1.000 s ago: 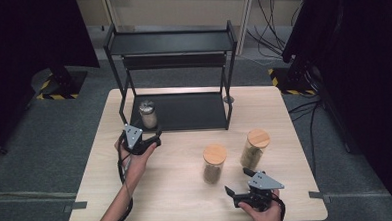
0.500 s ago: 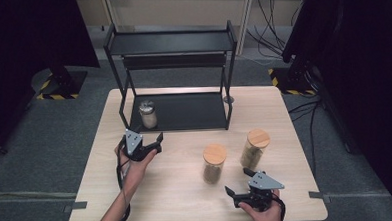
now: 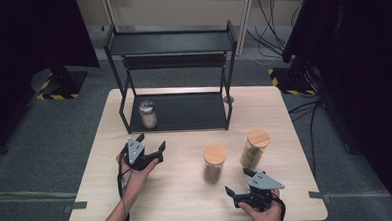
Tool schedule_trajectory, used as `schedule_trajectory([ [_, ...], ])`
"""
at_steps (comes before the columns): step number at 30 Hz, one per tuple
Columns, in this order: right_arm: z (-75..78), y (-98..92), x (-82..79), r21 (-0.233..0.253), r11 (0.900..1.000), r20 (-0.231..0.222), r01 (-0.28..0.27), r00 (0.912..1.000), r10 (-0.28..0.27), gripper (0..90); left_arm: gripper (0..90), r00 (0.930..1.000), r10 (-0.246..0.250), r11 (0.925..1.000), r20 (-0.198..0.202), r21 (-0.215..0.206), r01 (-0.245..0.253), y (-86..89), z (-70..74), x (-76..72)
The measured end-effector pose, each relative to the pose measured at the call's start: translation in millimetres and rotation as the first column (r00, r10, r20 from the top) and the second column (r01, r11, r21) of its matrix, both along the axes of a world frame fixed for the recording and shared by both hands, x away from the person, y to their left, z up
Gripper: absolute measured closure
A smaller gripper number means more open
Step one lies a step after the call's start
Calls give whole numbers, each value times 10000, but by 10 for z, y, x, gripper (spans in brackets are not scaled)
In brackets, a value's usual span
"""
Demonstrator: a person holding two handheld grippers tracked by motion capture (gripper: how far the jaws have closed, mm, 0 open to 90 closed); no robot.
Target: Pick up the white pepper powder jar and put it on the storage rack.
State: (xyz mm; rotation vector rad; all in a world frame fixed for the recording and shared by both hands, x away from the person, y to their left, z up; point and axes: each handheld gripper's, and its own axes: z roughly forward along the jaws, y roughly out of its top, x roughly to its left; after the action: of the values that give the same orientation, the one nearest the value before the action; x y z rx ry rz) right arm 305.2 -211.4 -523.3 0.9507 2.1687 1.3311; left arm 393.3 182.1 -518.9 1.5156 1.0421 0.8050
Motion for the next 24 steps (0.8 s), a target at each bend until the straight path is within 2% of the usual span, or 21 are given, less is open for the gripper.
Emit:
schedule_trajectory([
  [13, 0, 0, 0, 1, 10000, -5, 6, 10000, -6, 58, 127, 9994, -252, 9996, -257, -128, 249, -21, -46, -183],
  [24, 0, -1, 0, 8, 10000, -13, 12, 10000, -12, 58, 127, 9990, -353, 9989, -290, -319, 343, -23, -49, -335],
])
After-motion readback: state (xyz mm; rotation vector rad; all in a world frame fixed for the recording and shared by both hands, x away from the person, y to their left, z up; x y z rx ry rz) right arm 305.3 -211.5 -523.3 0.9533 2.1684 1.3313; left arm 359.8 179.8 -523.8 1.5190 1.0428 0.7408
